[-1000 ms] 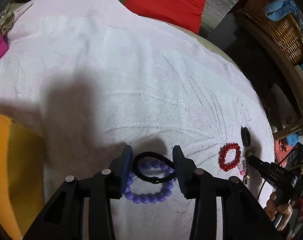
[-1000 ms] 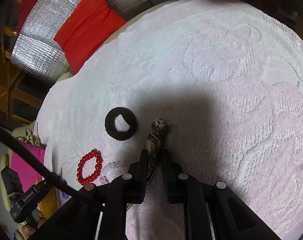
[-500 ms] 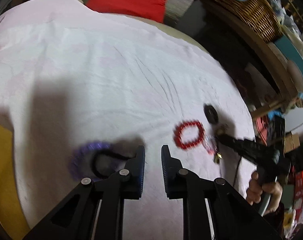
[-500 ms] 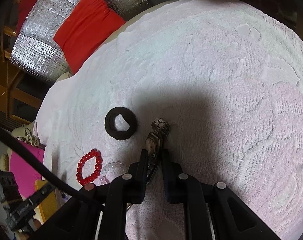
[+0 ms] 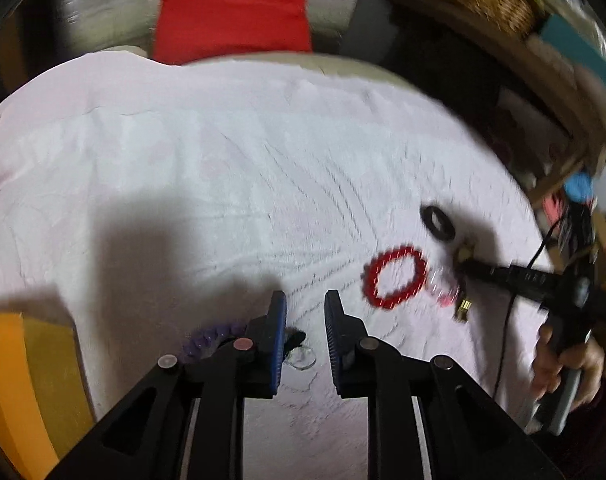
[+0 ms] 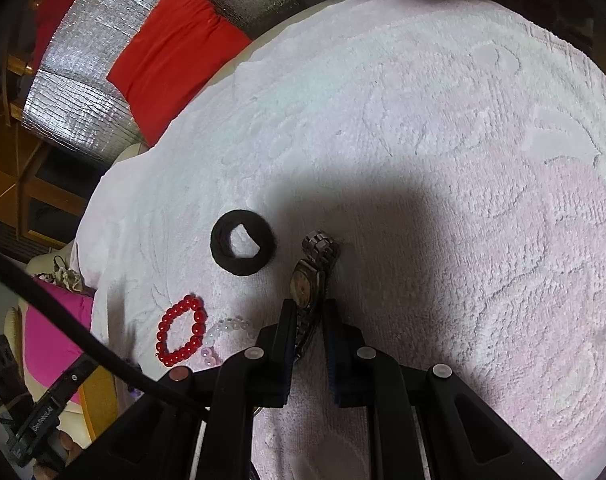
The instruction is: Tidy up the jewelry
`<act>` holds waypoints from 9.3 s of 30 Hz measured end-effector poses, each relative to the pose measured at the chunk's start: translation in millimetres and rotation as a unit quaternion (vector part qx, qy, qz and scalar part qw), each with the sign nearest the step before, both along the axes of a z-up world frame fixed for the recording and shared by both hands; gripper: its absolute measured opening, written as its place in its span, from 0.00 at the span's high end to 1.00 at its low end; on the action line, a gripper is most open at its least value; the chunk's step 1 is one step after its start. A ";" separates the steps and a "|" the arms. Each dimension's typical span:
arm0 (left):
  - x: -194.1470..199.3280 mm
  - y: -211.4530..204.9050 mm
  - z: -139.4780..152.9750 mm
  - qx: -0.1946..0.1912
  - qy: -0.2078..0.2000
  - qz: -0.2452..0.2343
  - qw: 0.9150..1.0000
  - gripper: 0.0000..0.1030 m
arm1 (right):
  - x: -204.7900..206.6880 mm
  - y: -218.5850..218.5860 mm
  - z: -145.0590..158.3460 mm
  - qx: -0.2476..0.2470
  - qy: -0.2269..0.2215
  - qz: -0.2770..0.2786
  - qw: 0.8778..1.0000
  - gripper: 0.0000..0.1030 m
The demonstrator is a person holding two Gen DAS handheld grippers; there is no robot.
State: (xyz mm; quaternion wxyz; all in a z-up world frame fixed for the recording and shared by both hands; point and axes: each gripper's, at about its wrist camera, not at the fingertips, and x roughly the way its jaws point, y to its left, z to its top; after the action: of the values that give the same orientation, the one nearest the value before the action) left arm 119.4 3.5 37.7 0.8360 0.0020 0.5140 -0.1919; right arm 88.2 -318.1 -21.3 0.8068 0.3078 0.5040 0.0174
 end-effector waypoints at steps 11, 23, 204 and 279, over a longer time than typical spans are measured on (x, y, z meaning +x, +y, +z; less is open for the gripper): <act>-21.8 -22.2 -34.5 0.100 0.014 -0.134 0.986 0.81 | 1.2 1.0 0.3 -0.003 0.001 0.003 1.000 0.85; -59.9 -26.6 -34.6 0.109 -0.003 -0.143 0.984 0.90 | 2.8 9.6 2.0 -0.013 0.003 0.020 1.000 0.93; -226.2 19.9 52.6 0.183 -0.168 0.184 0.951 0.18 | -93.4 7.6 83.2 -0.026 -0.132 0.041 0.990 0.50; -27.1 -94.2 -31.7 0.044 -0.036 0.034 0.998 0.91 | -34.9 -31.4 44.2 0.008 -0.074 0.029 0.997 0.92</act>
State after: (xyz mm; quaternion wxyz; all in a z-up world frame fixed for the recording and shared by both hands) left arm 92.3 -90.7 6.0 0.8594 0.0279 0.4909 -0.1405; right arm 53.4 -349.4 22.9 0.8386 0.2976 0.4513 0.0677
